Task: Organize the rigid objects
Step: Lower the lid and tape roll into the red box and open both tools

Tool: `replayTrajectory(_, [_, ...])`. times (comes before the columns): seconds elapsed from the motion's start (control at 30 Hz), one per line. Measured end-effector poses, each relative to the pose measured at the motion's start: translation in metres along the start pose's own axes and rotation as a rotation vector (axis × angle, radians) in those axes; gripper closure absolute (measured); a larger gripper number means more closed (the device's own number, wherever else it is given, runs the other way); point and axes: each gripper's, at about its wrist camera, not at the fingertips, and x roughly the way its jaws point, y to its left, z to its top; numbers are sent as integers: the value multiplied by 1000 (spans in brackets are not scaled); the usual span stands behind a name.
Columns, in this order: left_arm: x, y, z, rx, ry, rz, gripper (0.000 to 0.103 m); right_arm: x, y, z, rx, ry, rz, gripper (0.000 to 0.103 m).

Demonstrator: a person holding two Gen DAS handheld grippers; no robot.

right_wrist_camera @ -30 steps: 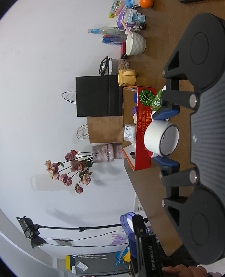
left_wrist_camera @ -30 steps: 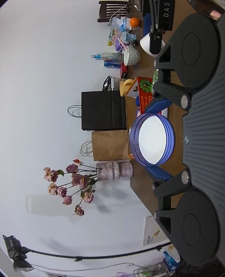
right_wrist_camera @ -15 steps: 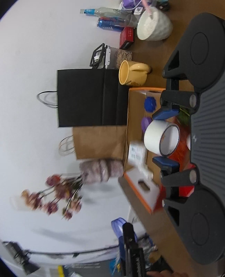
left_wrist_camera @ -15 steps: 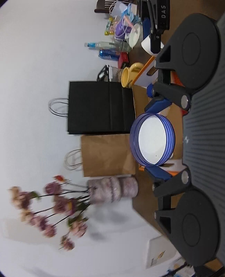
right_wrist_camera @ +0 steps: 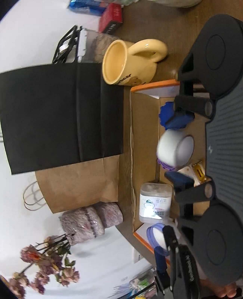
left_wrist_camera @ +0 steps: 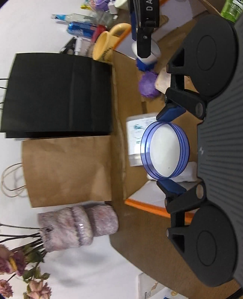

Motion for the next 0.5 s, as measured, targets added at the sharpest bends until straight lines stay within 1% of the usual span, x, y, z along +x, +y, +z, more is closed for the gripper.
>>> replayTrajectory(0.1, [-1,3,-2,-12,1,-9,27,3,-1,-8,-1,18,10,41])
replayTrajectory(0.17, [-7,4,0,-26,0,-11,23,-2,-2,-11,-1,13,6,41])
replayTrajectory(0.23, [-15,5,3,-27,-6,-14,22,-11,-5,-9,14,8,9,41])
replayTrajectory(0.27, [-20,5,5,-22,-9,-10,21,-17,-6,-7,18,1,8,41])
replayTrajectory(0.37, [-40,5,9,-14,-29,0,20,-39,-4,-2,6,-23,-6,41])
replayTrajectory(0.5, [-75,7,16,-19,-60,10,18,-75,2,1,-10,-51,-9,37])
